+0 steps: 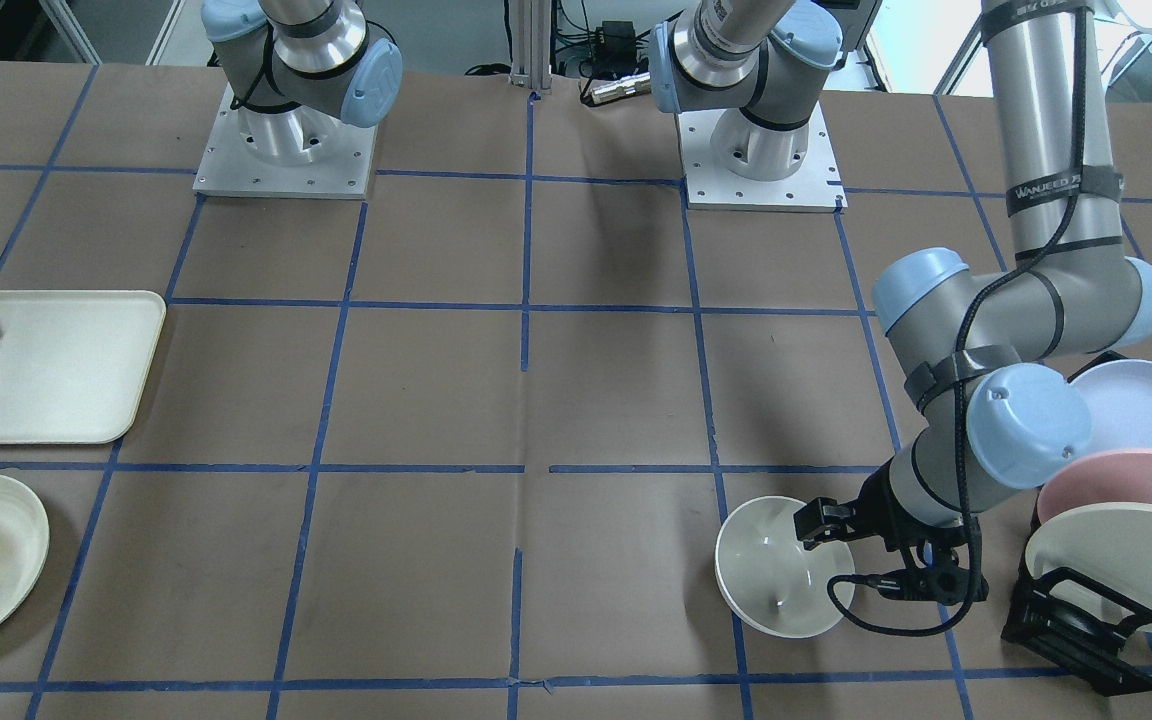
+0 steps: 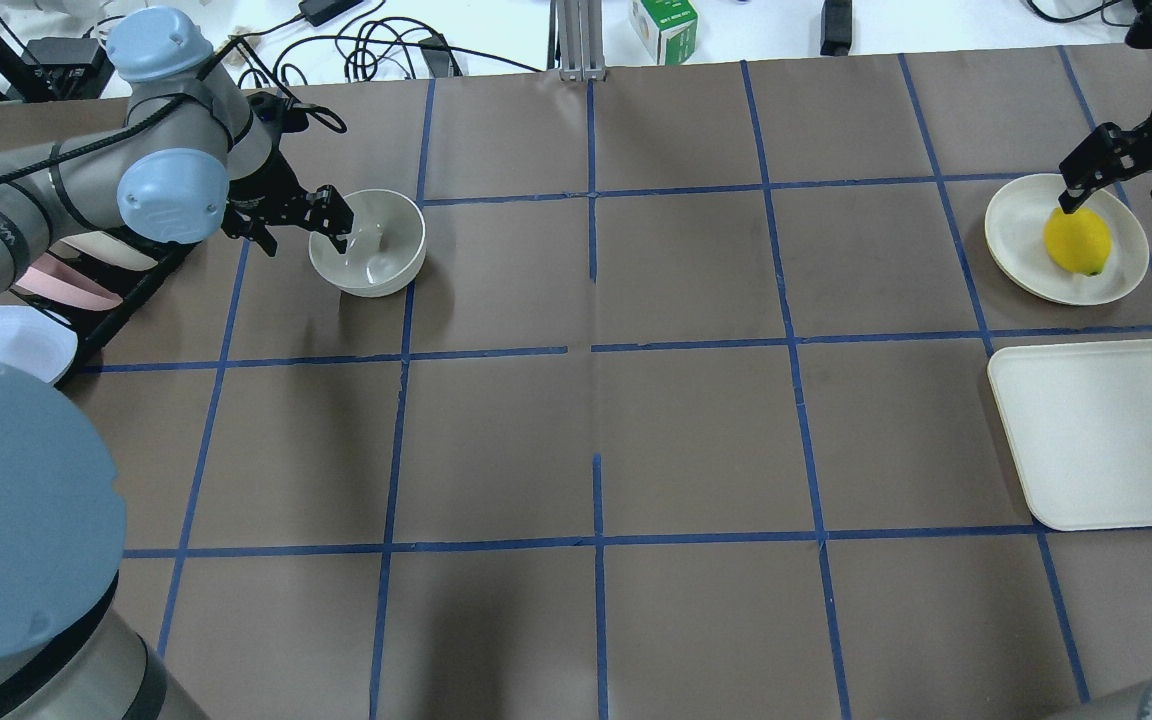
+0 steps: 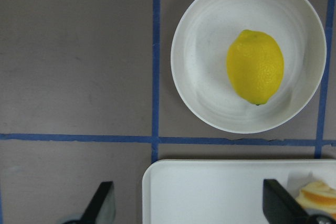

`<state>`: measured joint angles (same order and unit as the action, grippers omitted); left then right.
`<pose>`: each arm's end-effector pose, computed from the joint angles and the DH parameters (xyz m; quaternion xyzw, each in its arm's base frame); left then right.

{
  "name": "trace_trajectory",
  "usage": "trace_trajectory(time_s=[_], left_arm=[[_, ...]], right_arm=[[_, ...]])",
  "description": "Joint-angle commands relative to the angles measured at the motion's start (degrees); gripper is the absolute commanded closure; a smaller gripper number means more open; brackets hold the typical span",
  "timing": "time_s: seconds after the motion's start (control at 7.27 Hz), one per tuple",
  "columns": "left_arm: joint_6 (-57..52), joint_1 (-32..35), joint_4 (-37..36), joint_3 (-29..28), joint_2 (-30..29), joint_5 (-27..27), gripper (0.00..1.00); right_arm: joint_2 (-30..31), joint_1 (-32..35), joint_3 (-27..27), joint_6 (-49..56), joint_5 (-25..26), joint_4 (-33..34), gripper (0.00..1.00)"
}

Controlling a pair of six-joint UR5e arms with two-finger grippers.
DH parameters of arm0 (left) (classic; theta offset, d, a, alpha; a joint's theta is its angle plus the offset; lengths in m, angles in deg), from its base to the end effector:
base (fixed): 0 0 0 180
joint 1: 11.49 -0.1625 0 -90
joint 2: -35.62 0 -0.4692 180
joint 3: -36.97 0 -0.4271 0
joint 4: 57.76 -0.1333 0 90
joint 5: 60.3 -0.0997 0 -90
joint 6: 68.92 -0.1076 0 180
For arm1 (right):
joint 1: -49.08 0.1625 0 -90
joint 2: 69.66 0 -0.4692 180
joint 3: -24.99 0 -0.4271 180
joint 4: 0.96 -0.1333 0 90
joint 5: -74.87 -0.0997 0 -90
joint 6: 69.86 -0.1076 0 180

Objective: Place bowl and put lemon in it

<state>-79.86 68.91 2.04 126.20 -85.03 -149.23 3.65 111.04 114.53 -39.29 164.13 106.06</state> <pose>-0.0150 -0.7224 0.2464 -0.0117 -0.9999 0.0044 0.0087 -0.1848 -0.6335 0.3864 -0.0221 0.9997 -0.0092 0.0023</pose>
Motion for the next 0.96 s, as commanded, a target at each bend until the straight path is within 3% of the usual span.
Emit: trace_trajectory(time_s=[0.0,0.28,0.41,0.83], left_arm=[[-0.23,-0.07,-1.97,-0.03,-1.61,-0.02,0.41],[-0.14,-0.07,-1.97,0.93,-1.43,-0.19,0.92],[-0.23,-0.07,-1.97,1.2,-1.43,0.07,1.0],[-0.14,-0.07,-1.71,1.12,0.14,0.42,1.0]], right_arm=[[-5.62,-1.94,0.28,8.05,1.08,7.98,0.0],[-8.35,-1.94,-0.5,10.21,1.52,9.87,0.0],[-9.75,-1.94,-0.59,11.86,1.7,12.75,0.0],[-14.16,-1.94,-0.76,19.79,1.44,19.8,0.0]])
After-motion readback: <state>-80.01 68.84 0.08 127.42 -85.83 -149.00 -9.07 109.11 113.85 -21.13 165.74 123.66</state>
